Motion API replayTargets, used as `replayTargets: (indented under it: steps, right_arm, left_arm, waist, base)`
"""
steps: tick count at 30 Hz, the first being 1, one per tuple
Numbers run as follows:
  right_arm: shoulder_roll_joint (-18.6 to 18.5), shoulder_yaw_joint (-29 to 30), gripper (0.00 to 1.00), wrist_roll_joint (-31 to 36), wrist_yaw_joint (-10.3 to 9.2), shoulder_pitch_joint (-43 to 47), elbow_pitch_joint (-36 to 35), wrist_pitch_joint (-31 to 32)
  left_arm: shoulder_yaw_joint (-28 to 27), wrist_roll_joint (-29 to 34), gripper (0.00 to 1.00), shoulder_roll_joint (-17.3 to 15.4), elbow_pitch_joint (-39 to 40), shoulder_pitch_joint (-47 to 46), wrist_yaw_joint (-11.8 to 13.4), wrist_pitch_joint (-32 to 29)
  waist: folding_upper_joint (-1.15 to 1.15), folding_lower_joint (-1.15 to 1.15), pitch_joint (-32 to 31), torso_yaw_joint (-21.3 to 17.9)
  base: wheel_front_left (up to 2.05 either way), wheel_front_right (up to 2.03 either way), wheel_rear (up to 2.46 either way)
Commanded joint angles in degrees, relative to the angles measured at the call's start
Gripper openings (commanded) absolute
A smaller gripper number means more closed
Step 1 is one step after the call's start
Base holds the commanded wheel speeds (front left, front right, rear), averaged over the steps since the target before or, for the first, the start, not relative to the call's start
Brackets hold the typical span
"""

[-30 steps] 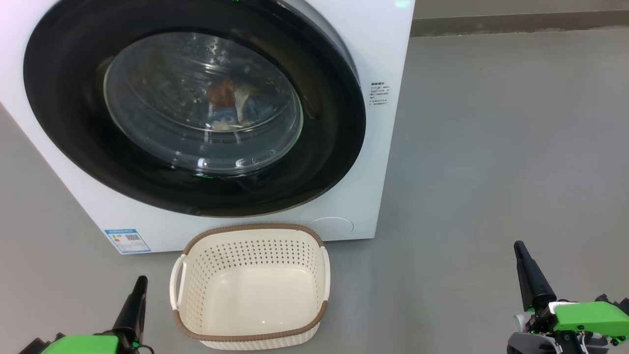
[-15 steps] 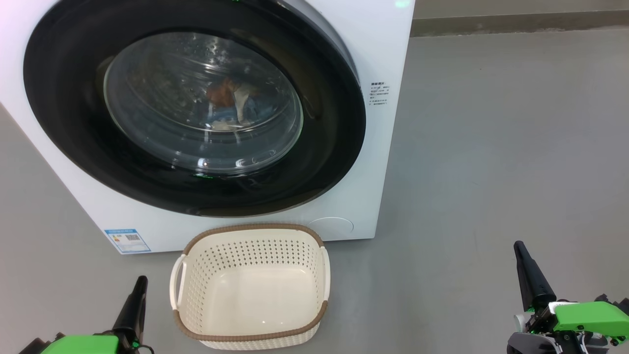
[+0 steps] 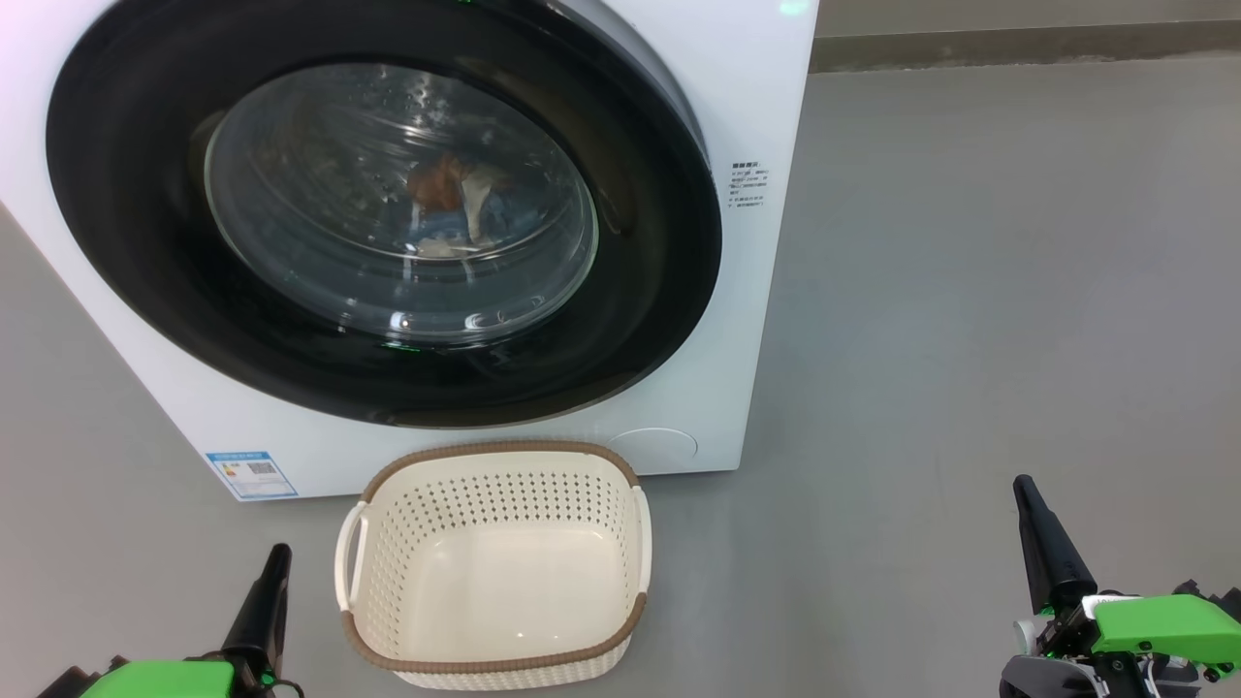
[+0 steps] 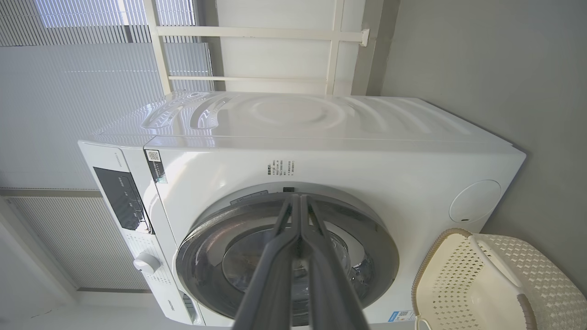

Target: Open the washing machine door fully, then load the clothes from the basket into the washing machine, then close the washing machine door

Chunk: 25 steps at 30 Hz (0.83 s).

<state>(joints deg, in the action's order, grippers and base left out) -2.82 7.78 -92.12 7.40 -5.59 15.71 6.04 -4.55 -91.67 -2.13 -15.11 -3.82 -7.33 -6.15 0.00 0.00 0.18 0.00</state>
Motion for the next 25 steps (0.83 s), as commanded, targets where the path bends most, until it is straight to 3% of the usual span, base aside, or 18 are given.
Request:
replayTargets:
  steps: [1, 25]
  right_arm:
    - [-0.1, -1.3, 0.00, 0.0, 0.09, -0.6, -1.7, 0.5]
    - [-0.1, -1.2, 0.00, 0.0, 0.09, -0.6, -1.7, 0.5]
  left_arm:
    - [-2.0, -0.5, 0.00, -0.8, 1.1, -2.4, -0.2, -0.4]
    - [-2.0, -0.4, 0.00, -0.8, 1.1, -2.4, -0.2, -0.4]
  waist:
    - [0.00, 0.00, 0.0, 0.0]
    - [0.00, 0.00, 0.0, 0.0]
  base:
    - [0.00, 0.00, 0.00]
    - [0.00, 0.00, 0.00]
